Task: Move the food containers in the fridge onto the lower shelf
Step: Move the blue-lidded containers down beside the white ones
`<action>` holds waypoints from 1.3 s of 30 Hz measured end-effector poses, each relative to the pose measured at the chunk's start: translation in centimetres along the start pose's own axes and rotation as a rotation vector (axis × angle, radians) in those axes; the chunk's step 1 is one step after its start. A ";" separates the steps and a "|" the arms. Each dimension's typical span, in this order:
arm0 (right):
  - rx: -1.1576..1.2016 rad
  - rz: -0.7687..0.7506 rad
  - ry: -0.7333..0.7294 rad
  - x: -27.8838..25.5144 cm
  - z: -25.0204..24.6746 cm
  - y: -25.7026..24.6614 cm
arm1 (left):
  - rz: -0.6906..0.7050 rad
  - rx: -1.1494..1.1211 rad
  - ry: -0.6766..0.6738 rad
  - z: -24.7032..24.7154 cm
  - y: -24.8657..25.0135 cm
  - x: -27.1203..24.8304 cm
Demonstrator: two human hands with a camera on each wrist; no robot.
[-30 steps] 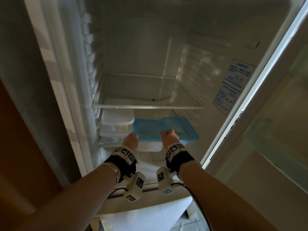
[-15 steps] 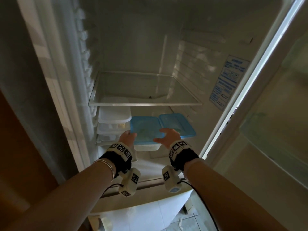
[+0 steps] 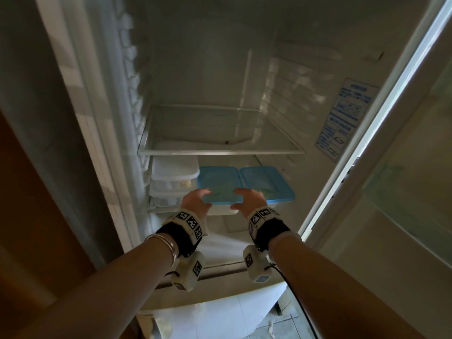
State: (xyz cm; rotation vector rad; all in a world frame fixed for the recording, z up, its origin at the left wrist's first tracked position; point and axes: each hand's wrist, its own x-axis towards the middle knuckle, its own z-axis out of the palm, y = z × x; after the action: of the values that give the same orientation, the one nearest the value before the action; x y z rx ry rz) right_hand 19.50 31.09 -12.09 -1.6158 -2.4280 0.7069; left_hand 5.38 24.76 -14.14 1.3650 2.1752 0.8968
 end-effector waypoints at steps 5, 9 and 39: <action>-0.057 -0.025 -0.029 1.5 0.0 -0.6 | 0.028 0.023 0.051 0.3 0.1 0.9; -0.050 -0.021 -0.025 3.0 -0.2 -0.6 | 0.037 0.045 0.049 0.2 0.4 1.8; -0.024 0.017 0.017 1.7 -3.2 5.9 | -0.011 0.064 -0.072 1.6 4.1 3.3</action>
State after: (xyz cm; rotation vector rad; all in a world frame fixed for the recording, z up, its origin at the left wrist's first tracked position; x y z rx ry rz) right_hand 24.88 35.44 -12.20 -1.6461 -2.4228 0.6663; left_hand 7.55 29.47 -12.39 1.3921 2.1721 0.7677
